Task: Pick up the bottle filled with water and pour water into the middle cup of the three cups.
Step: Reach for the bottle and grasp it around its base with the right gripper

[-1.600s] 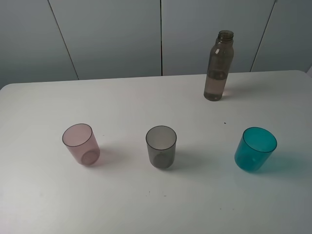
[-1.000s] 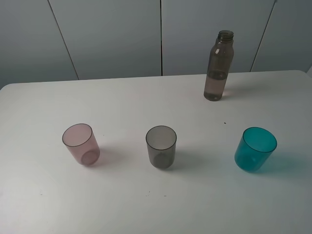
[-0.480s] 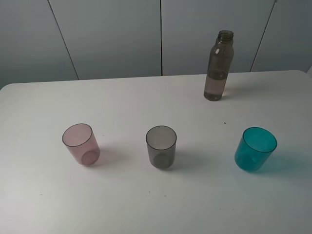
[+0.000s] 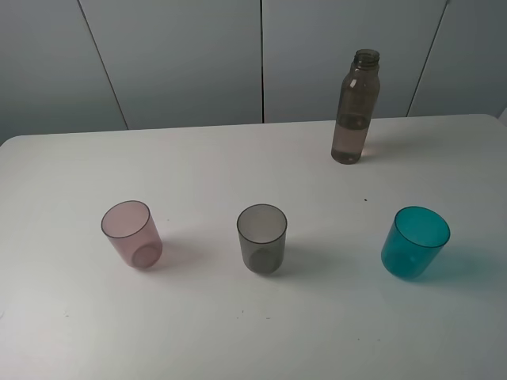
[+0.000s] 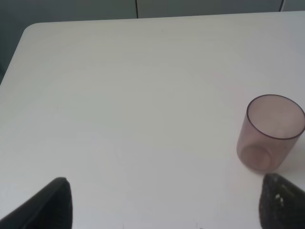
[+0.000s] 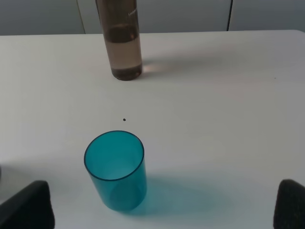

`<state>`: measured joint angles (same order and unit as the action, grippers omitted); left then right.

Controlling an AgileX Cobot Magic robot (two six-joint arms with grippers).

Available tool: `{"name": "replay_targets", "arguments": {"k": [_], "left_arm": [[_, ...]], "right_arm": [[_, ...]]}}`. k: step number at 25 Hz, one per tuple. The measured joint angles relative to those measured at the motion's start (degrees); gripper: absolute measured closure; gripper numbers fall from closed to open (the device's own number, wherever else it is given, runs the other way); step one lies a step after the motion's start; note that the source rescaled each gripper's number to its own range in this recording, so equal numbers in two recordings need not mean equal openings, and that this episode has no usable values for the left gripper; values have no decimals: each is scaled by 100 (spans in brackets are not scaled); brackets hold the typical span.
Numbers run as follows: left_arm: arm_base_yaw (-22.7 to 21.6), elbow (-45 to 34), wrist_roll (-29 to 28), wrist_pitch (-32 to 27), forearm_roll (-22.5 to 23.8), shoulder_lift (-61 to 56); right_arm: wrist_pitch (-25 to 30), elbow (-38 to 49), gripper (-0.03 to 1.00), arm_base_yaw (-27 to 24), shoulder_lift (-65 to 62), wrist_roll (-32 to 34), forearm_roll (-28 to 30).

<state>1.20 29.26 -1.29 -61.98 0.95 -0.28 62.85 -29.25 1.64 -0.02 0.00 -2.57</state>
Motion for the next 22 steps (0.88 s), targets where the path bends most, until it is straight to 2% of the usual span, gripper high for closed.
{"name": "replay_targets", "arguments": {"k": [8,13,16,22], "left_arm": [[0,0,0,0,0,0],[0,0,0,0,0,0],[0,0,0,0,0,0],[0,0,11,0,0,0]], "right_arm": [[0,0,-3,0,0,0,-11],[0,-24,-3,0,0,145,-299],[24,-332,-3,0,314,165,-264],[27,-1496,-3,-9,1756,192,110]]}}
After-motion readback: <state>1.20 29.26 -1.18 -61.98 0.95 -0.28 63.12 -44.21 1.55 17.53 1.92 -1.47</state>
